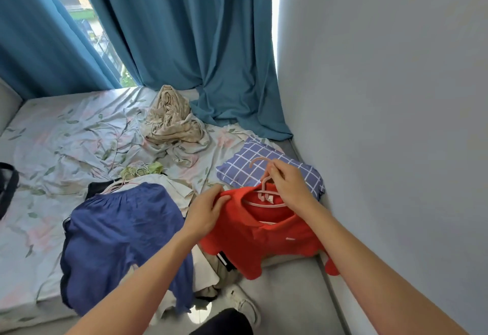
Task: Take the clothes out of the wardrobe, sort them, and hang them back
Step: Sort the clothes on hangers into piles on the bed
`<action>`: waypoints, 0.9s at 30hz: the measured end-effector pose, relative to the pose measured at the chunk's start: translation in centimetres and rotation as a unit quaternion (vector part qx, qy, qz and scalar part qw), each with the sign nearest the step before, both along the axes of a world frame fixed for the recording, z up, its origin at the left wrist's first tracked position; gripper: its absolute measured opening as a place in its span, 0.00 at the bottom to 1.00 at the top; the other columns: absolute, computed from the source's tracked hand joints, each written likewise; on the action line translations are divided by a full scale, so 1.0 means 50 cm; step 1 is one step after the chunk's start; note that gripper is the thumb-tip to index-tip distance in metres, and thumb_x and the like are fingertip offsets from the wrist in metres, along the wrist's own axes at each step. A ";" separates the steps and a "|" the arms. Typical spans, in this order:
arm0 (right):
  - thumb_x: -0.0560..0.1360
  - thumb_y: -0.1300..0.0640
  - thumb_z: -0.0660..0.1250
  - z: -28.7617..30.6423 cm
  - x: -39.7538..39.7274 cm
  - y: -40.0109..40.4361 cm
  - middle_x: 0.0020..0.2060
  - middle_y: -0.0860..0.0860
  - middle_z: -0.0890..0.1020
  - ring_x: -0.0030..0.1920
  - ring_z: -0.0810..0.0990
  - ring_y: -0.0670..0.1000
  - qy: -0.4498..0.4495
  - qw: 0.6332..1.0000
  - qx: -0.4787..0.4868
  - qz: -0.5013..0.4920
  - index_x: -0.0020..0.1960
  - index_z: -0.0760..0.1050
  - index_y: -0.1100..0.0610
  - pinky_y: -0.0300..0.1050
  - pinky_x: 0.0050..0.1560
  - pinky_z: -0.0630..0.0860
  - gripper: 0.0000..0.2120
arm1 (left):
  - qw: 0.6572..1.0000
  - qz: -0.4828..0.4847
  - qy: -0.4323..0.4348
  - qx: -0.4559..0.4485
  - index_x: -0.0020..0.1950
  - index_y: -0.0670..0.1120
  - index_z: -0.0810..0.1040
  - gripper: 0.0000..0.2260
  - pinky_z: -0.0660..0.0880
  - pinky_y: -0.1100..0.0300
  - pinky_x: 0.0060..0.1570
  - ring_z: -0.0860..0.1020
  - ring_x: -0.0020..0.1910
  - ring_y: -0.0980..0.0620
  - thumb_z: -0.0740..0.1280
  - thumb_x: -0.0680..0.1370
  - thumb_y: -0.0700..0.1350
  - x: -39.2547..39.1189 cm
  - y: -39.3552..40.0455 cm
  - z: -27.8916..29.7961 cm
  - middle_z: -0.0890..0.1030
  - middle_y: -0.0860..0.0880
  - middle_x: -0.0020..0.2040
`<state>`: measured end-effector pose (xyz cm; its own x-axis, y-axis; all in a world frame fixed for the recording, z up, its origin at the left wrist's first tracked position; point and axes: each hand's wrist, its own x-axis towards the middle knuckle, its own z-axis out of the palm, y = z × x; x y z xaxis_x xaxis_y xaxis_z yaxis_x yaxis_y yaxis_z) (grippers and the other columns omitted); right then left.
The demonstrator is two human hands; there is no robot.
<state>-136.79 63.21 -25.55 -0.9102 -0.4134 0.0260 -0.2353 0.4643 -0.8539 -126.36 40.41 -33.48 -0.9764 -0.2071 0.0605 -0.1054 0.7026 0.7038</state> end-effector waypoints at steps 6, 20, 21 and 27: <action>0.83 0.38 0.57 -0.101 -0.140 0.052 0.43 0.46 0.84 0.46 0.83 0.48 -0.025 0.985 0.167 0.041 0.50 0.75 0.44 0.57 0.50 0.80 0.13 | 0.997 0.056 -0.017 0.047 0.42 0.51 0.71 0.14 0.71 0.55 0.39 0.76 0.38 0.57 0.68 0.83 0.56 -0.121 0.009 -0.079 0.76 0.54 0.35; 0.86 0.49 0.57 -0.350 -0.497 -0.030 0.33 0.49 0.76 0.35 0.75 0.51 -0.039 0.981 0.187 0.046 0.43 0.72 0.53 0.53 0.36 0.71 0.15 | 0.991 0.065 -0.112 0.036 0.42 0.53 0.71 0.14 0.69 0.60 0.38 0.77 0.39 0.58 0.67 0.83 0.57 -0.429 -0.037 -0.249 0.77 0.55 0.35; 0.86 0.49 0.58 -0.385 -0.539 -0.042 0.34 0.49 0.76 0.37 0.76 0.50 -0.026 0.980 0.188 0.052 0.43 0.72 0.53 0.53 0.37 0.72 0.15 | 0.991 0.061 -0.113 0.044 0.41 0.52 0.72 0.14 0.70 0.58 0.38 0.77 0.39 0.57 0.67 0.83 0.56 -0.463 -0.045 -0.275 0.77 0.54 0.35; 0.84 0.52 0.59 -0.596 -0.758 -0.133 0.52 0.51 0.81 0.56 0.74 0.55 0.032 0.974 0.207 0.090 0.55 0.75 0.54 0.57 0.56 0.75 0.08 | 0.988 0.111 -0.104 0.026 0.41 0.54 0.75 0.11 0.66 0.57 0.39 0.74 0.37 0.57 0.71 0.81 0.49 -0.674 -0.112 -0.456 0.74 0.55 0.35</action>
